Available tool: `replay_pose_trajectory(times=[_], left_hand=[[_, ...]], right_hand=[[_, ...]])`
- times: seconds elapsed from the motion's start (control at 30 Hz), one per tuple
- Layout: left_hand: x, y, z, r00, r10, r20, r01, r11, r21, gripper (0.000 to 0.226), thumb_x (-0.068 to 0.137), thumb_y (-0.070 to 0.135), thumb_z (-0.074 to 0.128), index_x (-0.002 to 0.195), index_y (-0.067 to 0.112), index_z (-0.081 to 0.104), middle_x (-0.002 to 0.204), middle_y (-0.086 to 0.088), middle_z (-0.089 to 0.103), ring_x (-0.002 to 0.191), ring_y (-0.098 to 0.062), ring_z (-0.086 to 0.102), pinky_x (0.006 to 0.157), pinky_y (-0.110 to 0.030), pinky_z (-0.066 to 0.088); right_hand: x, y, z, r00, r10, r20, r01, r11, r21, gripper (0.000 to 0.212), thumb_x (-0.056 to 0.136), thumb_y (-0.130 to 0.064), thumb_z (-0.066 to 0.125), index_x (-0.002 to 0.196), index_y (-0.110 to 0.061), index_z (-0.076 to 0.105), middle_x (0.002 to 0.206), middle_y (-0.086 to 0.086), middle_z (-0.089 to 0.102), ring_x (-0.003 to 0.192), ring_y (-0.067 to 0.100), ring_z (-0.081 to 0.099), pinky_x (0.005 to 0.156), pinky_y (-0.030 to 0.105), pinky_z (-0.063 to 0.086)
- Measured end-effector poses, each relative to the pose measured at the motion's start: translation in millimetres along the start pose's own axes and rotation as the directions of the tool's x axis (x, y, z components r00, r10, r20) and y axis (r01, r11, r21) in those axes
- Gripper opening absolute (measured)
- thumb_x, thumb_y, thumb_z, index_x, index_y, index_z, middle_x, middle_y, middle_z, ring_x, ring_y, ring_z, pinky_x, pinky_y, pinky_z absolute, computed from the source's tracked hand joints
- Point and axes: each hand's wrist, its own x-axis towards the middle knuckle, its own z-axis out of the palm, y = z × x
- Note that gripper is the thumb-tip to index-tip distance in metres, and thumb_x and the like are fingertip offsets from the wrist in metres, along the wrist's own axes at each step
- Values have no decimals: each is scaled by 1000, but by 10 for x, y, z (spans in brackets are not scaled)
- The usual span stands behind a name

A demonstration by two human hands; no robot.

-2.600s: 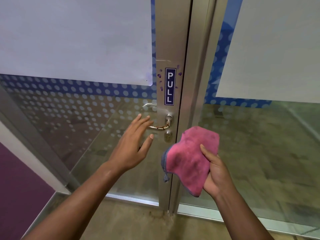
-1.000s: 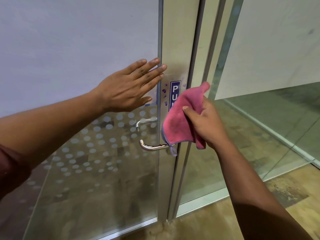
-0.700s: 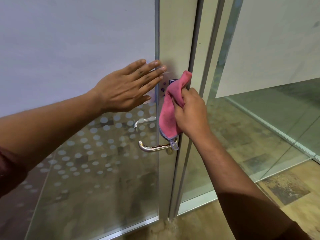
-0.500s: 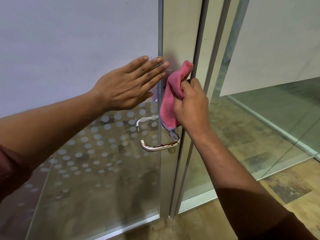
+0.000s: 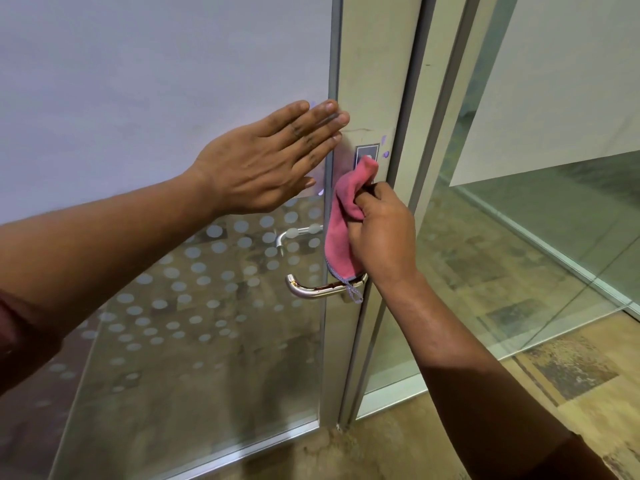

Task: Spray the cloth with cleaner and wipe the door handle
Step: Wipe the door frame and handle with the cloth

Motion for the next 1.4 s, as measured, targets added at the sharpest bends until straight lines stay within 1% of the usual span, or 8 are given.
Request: replay_pose_trajectory(times=[0.1,0.23,0.47,0.63,0.83,0.97,1.13,1.4], left_hand=[[-1,-3,3,1000,0,-2,0,1000,-12,65,109,38,8,159,-3,1,167,-24,2,156,-37,2,128,-49,8],[-14,3,2,1000,3,3,-3,1000,-2,65,109,38,9,159,-3,0,168,-23,1,156,-36,1,128,-48,7],[-5,5,-12,1000,0,-4,0,1000,-15,65,110,38,13,159,-3,4,168,-24,4,156,-37,3,128,-49,9],[-22,7,-13,1000,-7,7,7,1000,-21,64,110,38,11,159,-1,-1,168,-22,1,157,-36,0,128,-47,6],[-4,1,-14,1000,-1,3,1,1000,-17,64,110,37,11,159,-2,-2,168,-23,-1,156,-37,-1,128,-48,6],[-8,6,-11,1000,2,18,-1,1000,-17,65,109,38,11,159,-2,-4,168,-23,-3,156,-37,-3,128,-48,6],[-5,-7,-12,1000,8,25,-8,1000,-19,66,108,39,9,159,-2,-2,167,-24,-4,156,-37,-4,128,-49,6],[-19,8,16,1000,9,-2,-9,1000,-12,65,109,38,11,159,-2,-2,168,-24,-2,157,-36,-3,128,-49,7]], right_hand=[[77,53,-92,999,48,23,-49,998,49,13,87,-20,67,82,-9,69,80,10,63,68,27,57,58,28,29],[176,124,-242,994,101,-32,-94,981,172,15,92,-29,63,96,-15,66,83,3,66,71,19,60,61,29,42],[192,-7,-135,998,-55,-6,55,996,63,18,88,-25,64,94,-8,66,87,12,62,73,31,57,59,33,36],[62,12,-41,999,43,10,-43,998,52,13,87,-20,63,85,-8,67,86,10,59,66,25,52,56,30,30],[-52,102,-129,981,106,164,-104,994,-22,14,94,-23,58,96,-14,68,93,2,54,78,29,60,61,31,38],[56,168,-352,987,158,-2,-158,987,-20,14,95,-17,59,102,-10,69,124,12,50,81,26,63,73,29,50],[145,142,-495,976,94,-196,-100,995,-23,15,91,-18,62,101,-10,72,122,10,59,82,19,64,70,27,52],[334,90,-354,979,-47,-197,20,991,-136,19,85,-7,67,104,-8,72,121,9,63,84,24,66,63,31,53]])
